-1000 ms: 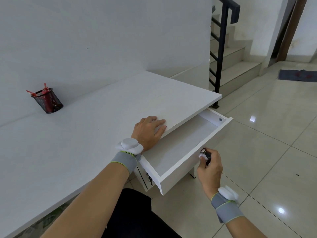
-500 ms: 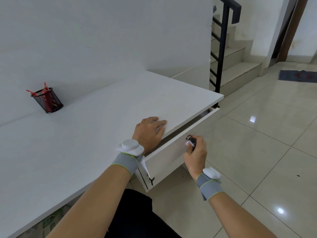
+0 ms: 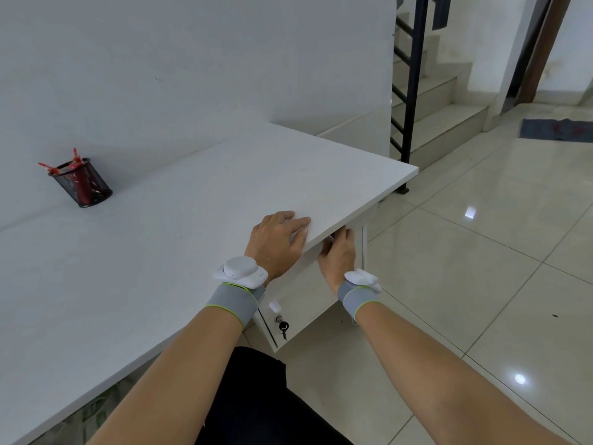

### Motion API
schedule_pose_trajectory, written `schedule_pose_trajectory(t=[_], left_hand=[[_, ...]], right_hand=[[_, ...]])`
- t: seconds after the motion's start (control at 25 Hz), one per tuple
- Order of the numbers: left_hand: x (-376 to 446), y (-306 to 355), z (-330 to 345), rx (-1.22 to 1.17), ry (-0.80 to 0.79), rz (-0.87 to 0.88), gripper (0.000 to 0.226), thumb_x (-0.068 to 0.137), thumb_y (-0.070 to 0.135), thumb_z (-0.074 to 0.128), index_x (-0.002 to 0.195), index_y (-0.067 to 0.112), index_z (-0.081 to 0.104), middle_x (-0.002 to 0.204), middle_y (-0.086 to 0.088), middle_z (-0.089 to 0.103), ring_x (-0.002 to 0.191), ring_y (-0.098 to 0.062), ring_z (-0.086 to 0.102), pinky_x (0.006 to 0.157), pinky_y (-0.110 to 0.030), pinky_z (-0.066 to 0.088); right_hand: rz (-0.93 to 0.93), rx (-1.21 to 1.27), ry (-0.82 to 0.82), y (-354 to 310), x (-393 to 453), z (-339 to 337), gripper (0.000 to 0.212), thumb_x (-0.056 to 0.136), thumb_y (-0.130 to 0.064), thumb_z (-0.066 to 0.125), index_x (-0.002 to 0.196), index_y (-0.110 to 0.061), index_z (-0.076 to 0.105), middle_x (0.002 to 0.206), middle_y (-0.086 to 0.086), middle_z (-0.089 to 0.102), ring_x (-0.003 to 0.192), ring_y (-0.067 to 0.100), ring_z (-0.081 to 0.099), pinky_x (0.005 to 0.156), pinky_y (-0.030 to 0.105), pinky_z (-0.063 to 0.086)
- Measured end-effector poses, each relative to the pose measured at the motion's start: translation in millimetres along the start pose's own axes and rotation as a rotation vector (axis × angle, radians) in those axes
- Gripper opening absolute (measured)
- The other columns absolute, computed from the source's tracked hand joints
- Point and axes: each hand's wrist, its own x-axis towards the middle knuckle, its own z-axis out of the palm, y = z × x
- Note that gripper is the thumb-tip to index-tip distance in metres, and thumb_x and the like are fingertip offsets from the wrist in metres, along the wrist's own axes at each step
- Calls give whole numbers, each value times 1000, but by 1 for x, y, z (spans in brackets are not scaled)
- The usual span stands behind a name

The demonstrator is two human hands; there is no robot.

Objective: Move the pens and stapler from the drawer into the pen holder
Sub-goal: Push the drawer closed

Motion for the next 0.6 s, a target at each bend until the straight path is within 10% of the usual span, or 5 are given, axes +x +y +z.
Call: schedule_pose_trajectory(t=[0.6], left_hand=[[1, 0, 1, -4, 6, -8, 32, 92, 27, 43, 123, 25, 55, 137, -9, 49, 127, -29, 39, 106, -44, 33]], right_hand=[[77, 8, -152, -5, 17, 20, 46, 81, -11, 58, 125, -8, 44, 126, 16, 52, 111, 32, 54, 91, 28, 40]])
